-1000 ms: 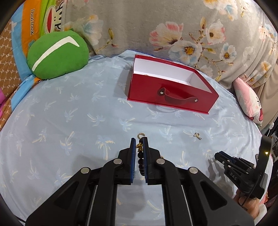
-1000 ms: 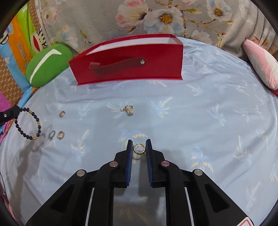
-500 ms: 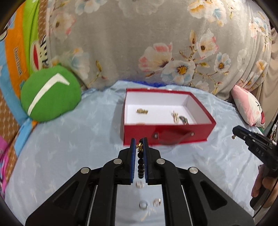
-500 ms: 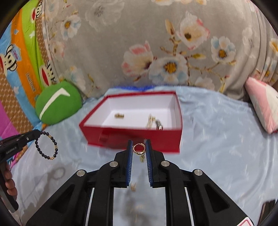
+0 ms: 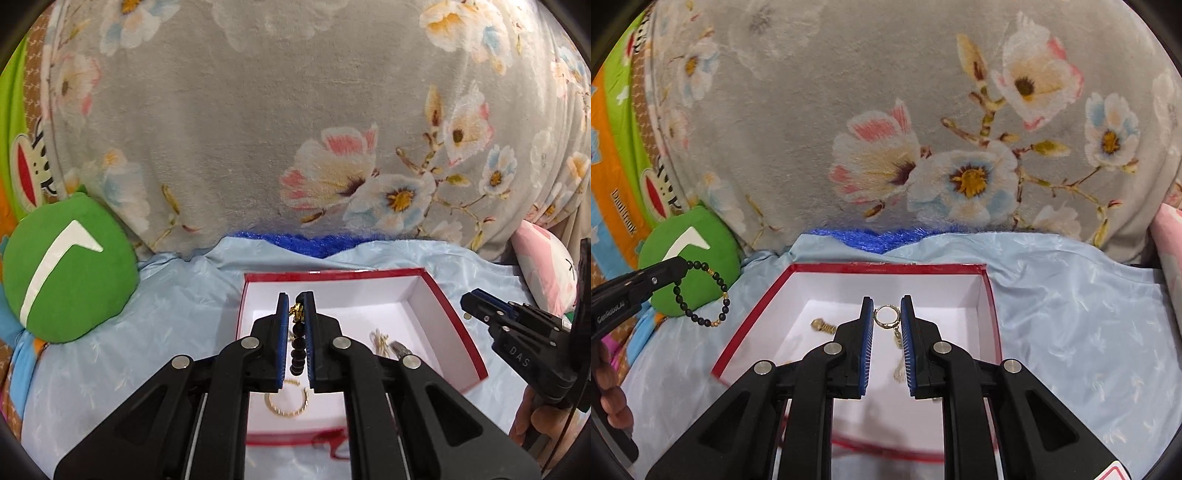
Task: Organize jewelry
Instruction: 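Carry both items over the red box and open both tools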
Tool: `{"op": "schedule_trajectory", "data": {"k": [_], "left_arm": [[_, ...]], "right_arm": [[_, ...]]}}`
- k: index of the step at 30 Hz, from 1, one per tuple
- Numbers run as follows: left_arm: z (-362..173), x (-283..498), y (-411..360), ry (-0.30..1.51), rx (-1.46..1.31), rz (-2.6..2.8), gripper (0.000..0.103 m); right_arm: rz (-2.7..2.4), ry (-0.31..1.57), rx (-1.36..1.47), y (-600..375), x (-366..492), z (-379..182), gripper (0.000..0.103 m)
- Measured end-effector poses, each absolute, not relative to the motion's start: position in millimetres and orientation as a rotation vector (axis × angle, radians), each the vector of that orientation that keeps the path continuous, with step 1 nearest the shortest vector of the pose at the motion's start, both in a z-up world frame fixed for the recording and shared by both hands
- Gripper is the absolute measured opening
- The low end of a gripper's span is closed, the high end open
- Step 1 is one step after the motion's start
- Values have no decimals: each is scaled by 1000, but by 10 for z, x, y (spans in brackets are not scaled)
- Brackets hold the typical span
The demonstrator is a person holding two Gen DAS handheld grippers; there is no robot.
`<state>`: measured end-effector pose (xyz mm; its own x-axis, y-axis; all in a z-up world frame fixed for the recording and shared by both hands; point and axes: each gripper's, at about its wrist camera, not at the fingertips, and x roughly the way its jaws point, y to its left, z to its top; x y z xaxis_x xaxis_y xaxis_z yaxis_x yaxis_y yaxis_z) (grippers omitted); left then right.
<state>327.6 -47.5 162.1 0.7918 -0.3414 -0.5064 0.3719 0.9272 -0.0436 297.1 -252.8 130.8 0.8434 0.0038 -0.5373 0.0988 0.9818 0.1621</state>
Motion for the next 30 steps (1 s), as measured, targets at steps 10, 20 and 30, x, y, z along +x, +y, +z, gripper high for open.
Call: {"op": "schedule_trajectory", "data": {"k": [10,20,30], "left_arm": [[1267,4056,-859,585,113,-343,7],[928,4352,-1041,628,130,-331,7],[801,4403,-1003,633,111,-300,8]], "right_arm": [[-88,682,217,-2720,3770,851,13],[-135,716,210,-2800,3982,705,14],[-150,733,208,-2809,4010,663,14]]}}
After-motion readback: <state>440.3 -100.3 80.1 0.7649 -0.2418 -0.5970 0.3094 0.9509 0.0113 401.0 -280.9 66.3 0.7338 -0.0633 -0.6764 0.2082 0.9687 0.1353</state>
